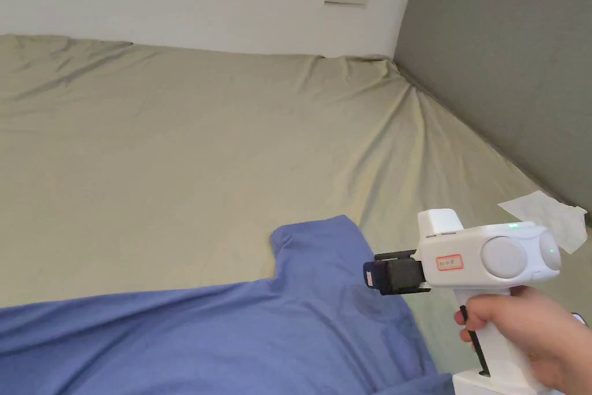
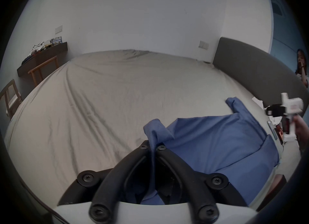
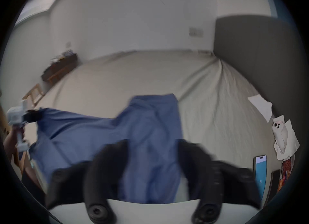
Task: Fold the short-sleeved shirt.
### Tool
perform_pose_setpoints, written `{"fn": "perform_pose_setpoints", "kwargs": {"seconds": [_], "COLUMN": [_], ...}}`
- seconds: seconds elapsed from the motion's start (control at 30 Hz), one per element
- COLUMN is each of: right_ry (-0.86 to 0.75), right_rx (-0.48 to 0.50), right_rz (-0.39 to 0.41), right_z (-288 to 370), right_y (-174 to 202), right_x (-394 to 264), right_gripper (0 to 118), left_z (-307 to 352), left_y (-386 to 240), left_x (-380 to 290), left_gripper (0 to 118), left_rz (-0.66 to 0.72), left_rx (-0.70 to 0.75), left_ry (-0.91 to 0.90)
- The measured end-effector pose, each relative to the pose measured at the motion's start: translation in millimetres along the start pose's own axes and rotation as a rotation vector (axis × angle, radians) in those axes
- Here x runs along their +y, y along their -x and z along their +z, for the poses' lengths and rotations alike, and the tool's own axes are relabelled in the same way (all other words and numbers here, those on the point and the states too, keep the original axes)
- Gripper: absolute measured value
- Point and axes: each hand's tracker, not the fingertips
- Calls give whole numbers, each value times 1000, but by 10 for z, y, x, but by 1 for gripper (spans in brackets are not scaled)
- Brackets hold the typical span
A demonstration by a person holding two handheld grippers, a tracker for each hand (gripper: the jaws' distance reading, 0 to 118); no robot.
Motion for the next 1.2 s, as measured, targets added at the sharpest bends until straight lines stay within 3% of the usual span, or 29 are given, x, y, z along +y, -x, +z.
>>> {"fn": "perform_pose_setpoints", "kwargs": {"seconds": [0.03, 0.07, 0.17, 0.27, 0.33, 0.4, 0.43, 0.47, 0.5, 0.53, 0.67, 0.93, 1.2], "right_ry": [32, 60, 172, 111, 119, 103, 122, 122, 108, 67, -68, -309, -201], "right_rx": [-21, -22, 24, -24, -38, -75, -13, 51, 99, 101, 81, 213, 218], "right_rz": [-44, -66, -107, 24, 5, 99, 98, 41, -37, -43, -20, -33, 91], "right_z": [-166, -279, -540, -494, -365, -242, -203, -144, -61, 35, 463, 1709, 2219], "right_y": [-53, -81, -122, -5, 56, 108, 69, 33, 7, -8, -36, 72, 263], "right_x": [50, 42, -70, -168, -189, -227, -235, -234, -242, -242, -170, -511, -1631], "right_gripper": [97, 100, 95, 88, 83, 60, 31, 0, 1, 1, 1, 1, 1], "left_z": [27, 30, 35, -47, -70, -67, -62, -68, -77, -70, 85, 641, 1048], "left_y": [-18, -28, -62, -7, 26, 28, 55, 89, 129, 176, 352, 430, 604], "left_x": [-4, 10, -6, 2, -5, 5, 15, 28, 63, 109, 294, 348, -319], "left_gripper": [2, 2, 2, 2, 2, 2, 2, 2, 2, 2, 2, 2, 2], "left_rz": [1, -2, -49, -45, -42, -45, -44, -42, -36, -22, 71, 64, 38], "left_rx": [-4, -8, -1, 2, -2, 0, -7, -15, -7, 8, -6, -62, -94], "left_ry": [-1, -3, -3, 23, 25, 23, 17, 11, 12, 11, -35, -93, 24]}}
